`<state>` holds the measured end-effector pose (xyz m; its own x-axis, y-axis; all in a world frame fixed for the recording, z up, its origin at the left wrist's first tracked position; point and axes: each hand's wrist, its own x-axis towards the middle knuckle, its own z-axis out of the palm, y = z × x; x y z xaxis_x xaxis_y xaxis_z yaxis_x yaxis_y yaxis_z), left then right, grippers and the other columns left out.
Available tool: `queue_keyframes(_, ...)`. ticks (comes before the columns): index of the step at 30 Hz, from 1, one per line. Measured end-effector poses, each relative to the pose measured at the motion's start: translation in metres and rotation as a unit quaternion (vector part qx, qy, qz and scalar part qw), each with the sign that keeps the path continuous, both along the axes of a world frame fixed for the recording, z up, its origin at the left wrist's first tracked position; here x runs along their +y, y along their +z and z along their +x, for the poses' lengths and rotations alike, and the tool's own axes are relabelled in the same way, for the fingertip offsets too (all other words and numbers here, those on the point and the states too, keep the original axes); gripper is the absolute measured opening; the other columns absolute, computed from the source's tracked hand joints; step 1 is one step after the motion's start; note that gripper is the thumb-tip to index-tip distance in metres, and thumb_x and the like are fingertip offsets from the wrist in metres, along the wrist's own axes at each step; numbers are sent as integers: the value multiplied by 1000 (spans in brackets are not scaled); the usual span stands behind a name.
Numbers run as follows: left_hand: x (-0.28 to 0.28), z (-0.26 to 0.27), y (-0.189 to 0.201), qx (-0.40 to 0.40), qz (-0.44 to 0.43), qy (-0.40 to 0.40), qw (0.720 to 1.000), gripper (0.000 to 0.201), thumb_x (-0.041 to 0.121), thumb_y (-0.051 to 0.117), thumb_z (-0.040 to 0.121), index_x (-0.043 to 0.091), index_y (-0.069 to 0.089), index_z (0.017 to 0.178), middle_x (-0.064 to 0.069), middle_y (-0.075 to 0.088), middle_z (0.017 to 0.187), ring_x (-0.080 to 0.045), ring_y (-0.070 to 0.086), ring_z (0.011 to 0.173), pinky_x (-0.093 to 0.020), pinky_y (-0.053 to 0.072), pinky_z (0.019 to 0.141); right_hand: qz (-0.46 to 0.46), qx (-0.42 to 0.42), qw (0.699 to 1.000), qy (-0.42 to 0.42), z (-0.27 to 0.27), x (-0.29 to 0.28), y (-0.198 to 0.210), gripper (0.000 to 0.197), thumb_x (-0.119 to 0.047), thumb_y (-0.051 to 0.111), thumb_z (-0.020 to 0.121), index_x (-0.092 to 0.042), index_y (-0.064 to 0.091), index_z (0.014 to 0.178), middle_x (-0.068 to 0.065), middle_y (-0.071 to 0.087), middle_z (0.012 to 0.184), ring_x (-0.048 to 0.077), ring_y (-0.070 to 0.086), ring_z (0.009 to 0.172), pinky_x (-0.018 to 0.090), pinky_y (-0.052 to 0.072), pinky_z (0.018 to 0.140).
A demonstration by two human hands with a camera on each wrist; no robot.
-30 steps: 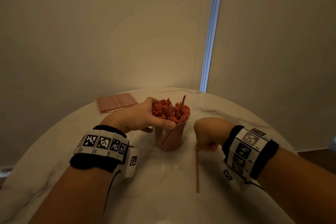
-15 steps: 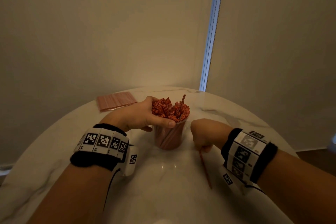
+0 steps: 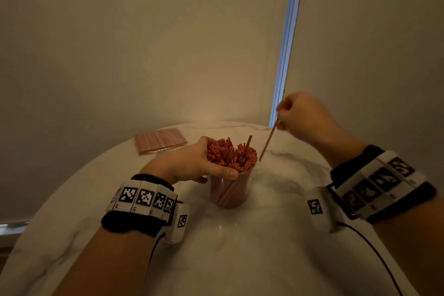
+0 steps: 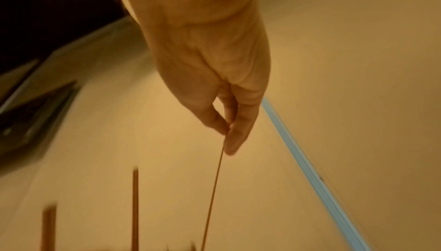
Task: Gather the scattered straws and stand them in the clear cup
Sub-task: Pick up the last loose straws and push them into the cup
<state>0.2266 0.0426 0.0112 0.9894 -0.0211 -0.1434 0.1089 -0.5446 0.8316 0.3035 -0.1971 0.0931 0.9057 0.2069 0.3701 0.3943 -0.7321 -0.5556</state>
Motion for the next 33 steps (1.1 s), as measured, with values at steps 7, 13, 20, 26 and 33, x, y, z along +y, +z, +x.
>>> queue_keyframes(7,-2,-2,0,-4,-3,9,1000,116,60,97,48,34,34,142,7,61,126,-13,63,114,-36,63,85,128,-180,972,78,-28,12,21,12,-21,56,99,-22,65,106,-6,67,93,9,67,82,29,57,74)
queue_keyframes(13,-5,-4,0,-12,7,19,1000,112,57,97,49,33,36,140,6,61,122,-11,64,110,-36,64,83,-135,-19,976,171,-35,30,-31,27,-35,53,101,-21,76,105,1,69,107,18,63,98,36,51,88)
queue_keyframes(20,-12,-8,1,-21,0,26,999,103,45,91,54,24,35,138,-4,63,122,-15,65,109,-36,62,85,-133,56,930,339,-35,34,-62,59,-54,31,103,-36,18,158,-11,7,166,7,6,151,29,5,122)
queue_keyframes(26,-12,-11,-1,-35,4,41,999,88,39,96,63,21,43,132,-3,64,116,-15,65,100,-36,62,78,-263,9,933,244,-14,65,-69,52,-47,24,106,-32,25,156,-1,6,167,21,7,153,44,7,123)
queue_keyframes(33,-13,-18,-2,-55,10,-10,998,96,44,93,65,26,41,144,8,66,117,-3,63,98,-27,57,83,-306,10,902,304,-8,71,-64,58,-43,27,106,-28,10,159,1,1,167,25,2,153,45,9,123)
